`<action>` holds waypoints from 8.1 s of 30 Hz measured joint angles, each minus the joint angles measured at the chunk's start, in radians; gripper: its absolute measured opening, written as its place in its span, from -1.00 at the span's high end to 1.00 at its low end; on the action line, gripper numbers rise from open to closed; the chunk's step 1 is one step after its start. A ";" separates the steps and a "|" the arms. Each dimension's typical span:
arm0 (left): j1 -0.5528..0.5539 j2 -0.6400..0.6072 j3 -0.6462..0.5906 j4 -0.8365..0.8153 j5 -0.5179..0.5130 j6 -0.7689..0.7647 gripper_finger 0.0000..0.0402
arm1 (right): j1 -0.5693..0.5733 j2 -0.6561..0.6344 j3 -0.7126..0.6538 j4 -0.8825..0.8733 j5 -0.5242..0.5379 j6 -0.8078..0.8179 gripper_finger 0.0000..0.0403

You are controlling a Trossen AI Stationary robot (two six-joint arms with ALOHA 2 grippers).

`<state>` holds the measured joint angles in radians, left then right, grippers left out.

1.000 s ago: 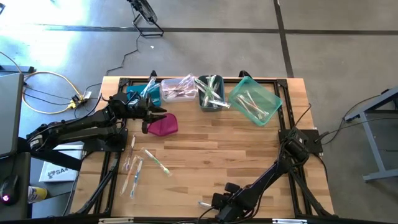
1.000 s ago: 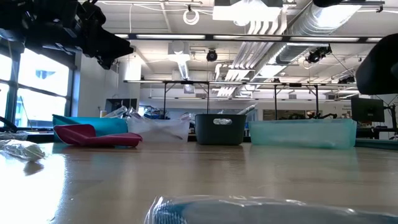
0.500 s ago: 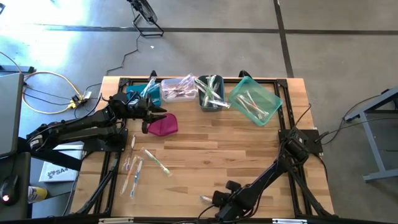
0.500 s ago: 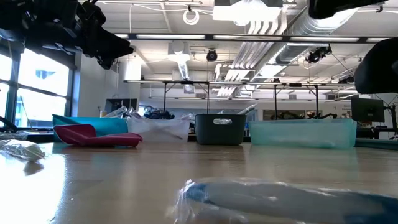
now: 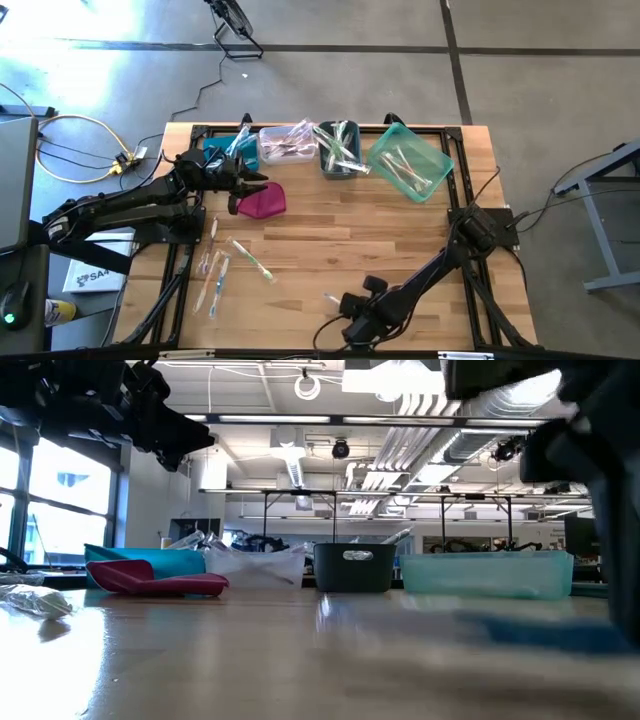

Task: Pick & Place Toothbrushes
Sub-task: Put the blue toothbrush into the blue bin

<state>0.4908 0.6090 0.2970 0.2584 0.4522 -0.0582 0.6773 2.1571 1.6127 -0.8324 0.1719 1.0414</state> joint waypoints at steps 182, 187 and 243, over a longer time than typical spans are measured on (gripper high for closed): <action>-0.229 0.822 0.327 0.566 0.039 -0.081 0.80 | -0.762 -0.491 -0.908 1.642 -0.230 -0.942 0.98; -0.229 0.822 0.327 0.564 0.039 -0.081 0.89 | -0.761 -0.491 -0.908 1.642 -0.231 -0.941 0.98; 0.111 0.081 0.326 -0.332 -0.018 -0.021 0.88 | -0.762 -0.499 -0.908 1.498 -0.313 -0.705 -0.03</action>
<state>0.6022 0.6901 0.6231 -0.0734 0.4344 -0.0795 -0.0849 1.6581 0.7047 0.6655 -0.1413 0.3367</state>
